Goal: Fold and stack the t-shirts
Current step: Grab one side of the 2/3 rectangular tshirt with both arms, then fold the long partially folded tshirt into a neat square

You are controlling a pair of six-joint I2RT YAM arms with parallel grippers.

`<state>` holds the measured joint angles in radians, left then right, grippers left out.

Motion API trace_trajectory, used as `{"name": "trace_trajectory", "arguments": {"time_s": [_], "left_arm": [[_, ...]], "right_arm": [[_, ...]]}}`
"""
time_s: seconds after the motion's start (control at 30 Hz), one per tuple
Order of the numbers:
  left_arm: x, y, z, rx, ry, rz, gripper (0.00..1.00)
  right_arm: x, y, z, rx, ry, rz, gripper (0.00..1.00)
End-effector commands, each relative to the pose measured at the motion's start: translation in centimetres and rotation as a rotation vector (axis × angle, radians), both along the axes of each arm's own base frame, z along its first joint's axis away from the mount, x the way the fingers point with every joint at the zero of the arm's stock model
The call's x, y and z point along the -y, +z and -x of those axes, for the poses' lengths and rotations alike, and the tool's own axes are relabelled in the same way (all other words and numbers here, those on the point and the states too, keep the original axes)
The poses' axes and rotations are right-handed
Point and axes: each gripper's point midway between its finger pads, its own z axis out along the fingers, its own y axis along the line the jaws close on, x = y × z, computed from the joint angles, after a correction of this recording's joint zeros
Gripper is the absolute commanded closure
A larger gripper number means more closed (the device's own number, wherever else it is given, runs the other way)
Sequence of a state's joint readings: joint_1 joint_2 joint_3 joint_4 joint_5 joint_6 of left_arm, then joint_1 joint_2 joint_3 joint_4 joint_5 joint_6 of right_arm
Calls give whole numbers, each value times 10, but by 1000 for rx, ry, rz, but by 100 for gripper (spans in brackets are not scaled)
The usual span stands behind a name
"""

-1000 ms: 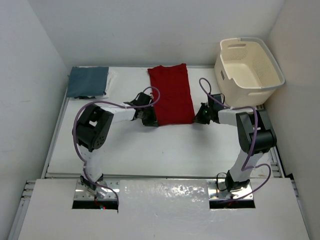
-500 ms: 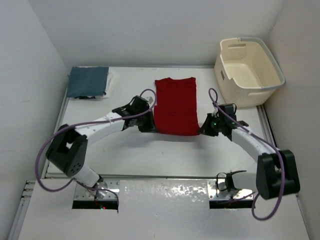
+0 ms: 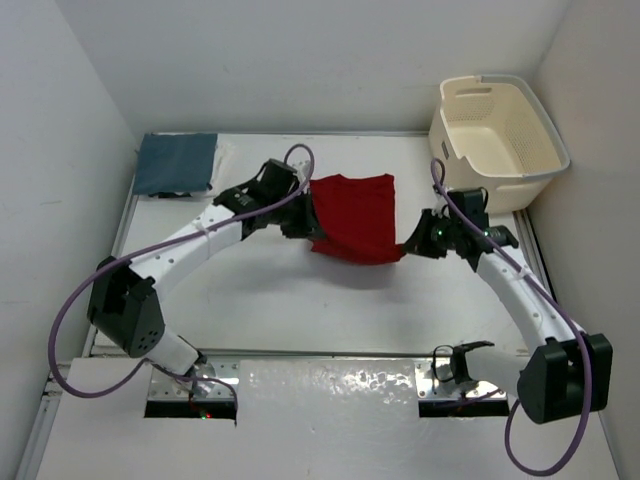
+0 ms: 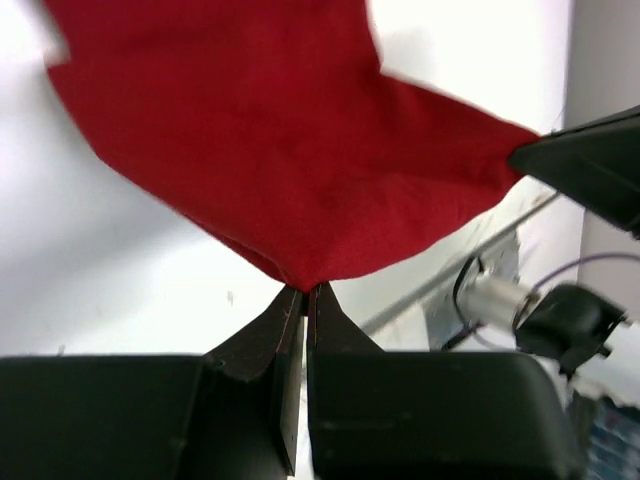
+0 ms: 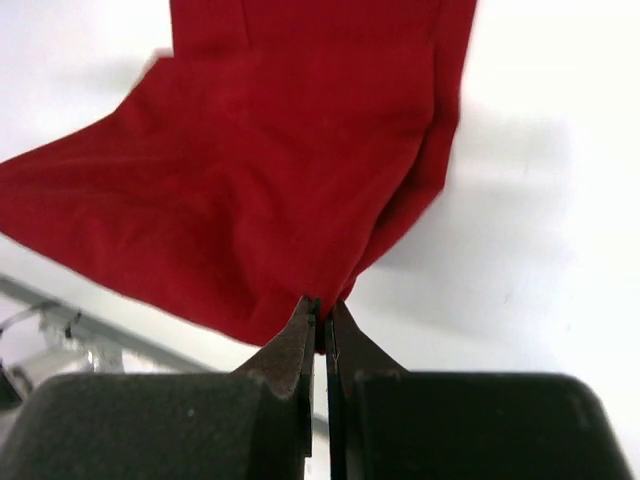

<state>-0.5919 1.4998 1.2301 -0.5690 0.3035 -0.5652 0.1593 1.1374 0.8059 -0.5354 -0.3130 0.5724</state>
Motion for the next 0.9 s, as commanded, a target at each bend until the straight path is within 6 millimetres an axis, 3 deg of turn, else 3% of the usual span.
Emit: {"name": "trace_trajectory", "arguments": {"time_s": [0.0,0.13,0.2,0.23,0.3,0.33,0.4,0.47,0.5,0.53,0.57,0.63,0.7,0.73,0.8,0.83,0.87], "left_arm": [[2,31,-49,144,31,23,100],[-4,37,-102,210,73,69,100],[-5,52,-124,267,80,83,100],[-4,42,-133,260,81,68,100],[-6,50,-156,299,102,75,100],[-4,37,-163,276,91,76,100],[-7,44,-183,301,112,81,100],[-12,33,-202,295,133,85,100],[-14,44,-214,329,144,104,100],[-13,32,-221,311,142,100,100],[-12,41,-230,334,145,112,100],[-13,27,-241,310,145,105,100],[-11,30,-252,326,146,117,100],[-10,17,-256,305,144,114,100],[-11,15,-266,303,155,121,100],[-13,1,-271,285,160,113,100],[-16,2,-278,294,176,118,100]], "right_arm": [[8,36,-48,140,-63,36,100],[19,48,-93,194,-121,115,100],[21,65,-117,244,-135,118,100],[20,64,-125,243,-134,119,100],[18,65,-149,253,-132,126,100],[19,65,-157,253,-131,130,100],[19,63,-180,256,-141,130,100],[22,63,-194,268,-150,133,100],[19,62,-206,276,-147,132,100],[19,60,-212,280,-145,135,100],[18,66,-222,296,-146,132,100],[17,48,-235,270,-147,133,100],[17,52,-251,292,-152,123,100],[16,38,-257,273,-152,124,100],[16,38,-271,286,-158,120,100],[15,18,-277,247,-154,117,100],[14,23,-286,255,-156,113,100]]}}
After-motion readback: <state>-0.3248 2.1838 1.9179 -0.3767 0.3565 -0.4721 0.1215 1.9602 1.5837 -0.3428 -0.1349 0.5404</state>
